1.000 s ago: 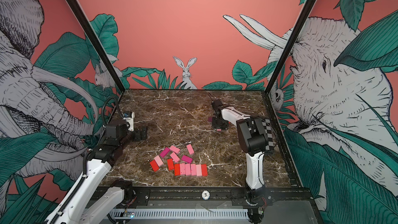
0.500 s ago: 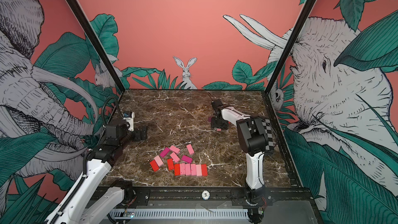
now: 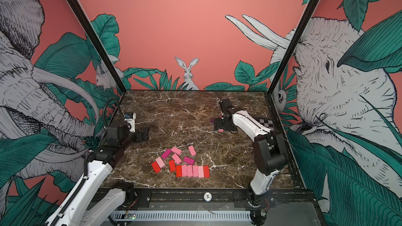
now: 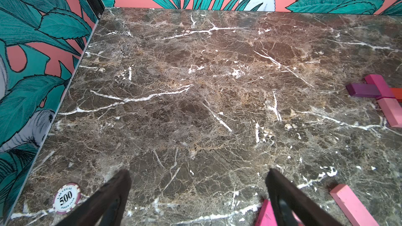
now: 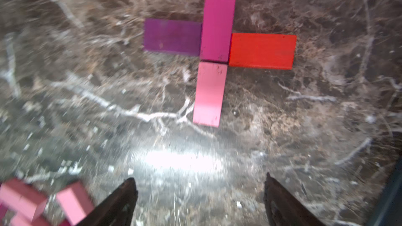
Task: Assemble the letter t with building blocks
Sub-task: Assemble the building block at the center of the board, then pick up the building block from the center of the board.
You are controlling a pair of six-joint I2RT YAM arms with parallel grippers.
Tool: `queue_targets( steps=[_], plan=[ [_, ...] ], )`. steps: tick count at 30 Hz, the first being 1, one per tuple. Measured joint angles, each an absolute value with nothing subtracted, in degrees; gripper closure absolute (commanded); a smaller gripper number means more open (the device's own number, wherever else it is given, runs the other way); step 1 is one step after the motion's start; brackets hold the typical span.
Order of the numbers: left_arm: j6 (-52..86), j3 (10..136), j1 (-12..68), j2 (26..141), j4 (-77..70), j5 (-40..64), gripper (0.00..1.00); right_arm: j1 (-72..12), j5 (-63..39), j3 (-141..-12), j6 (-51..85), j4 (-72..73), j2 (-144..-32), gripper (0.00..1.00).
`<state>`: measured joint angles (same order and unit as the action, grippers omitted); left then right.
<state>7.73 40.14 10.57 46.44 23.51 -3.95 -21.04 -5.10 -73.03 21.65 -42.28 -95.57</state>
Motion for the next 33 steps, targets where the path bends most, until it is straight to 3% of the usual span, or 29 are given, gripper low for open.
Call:
queue_targets(
  steps=[8,15,24,33],
  plan=[
    [7.7,40.1,10.6,46.4,23.5,-4.2,0.01,-24.5,-8.3,-61.8,20.4,-48.9,-82.8,0.26],
    [7.7,40.1,10.6,46.7,23.6,-4.2,0.01,-33.7,-11.2,-51.0,25.2,-49.6,-75.4,0.41],
    [7.7,40.1,10.6,46.8,23.6,-4.2,0.01,-41.9,-13.3,-44.1,31.6,-42.8,-78.3,0.56],
    [7.7,40.1,10.6,46.7,23.6,-4.2,0.01,-47.3,-15.2,-45.1,35.5,-34.1,-85.6,0.59]
  ],
)
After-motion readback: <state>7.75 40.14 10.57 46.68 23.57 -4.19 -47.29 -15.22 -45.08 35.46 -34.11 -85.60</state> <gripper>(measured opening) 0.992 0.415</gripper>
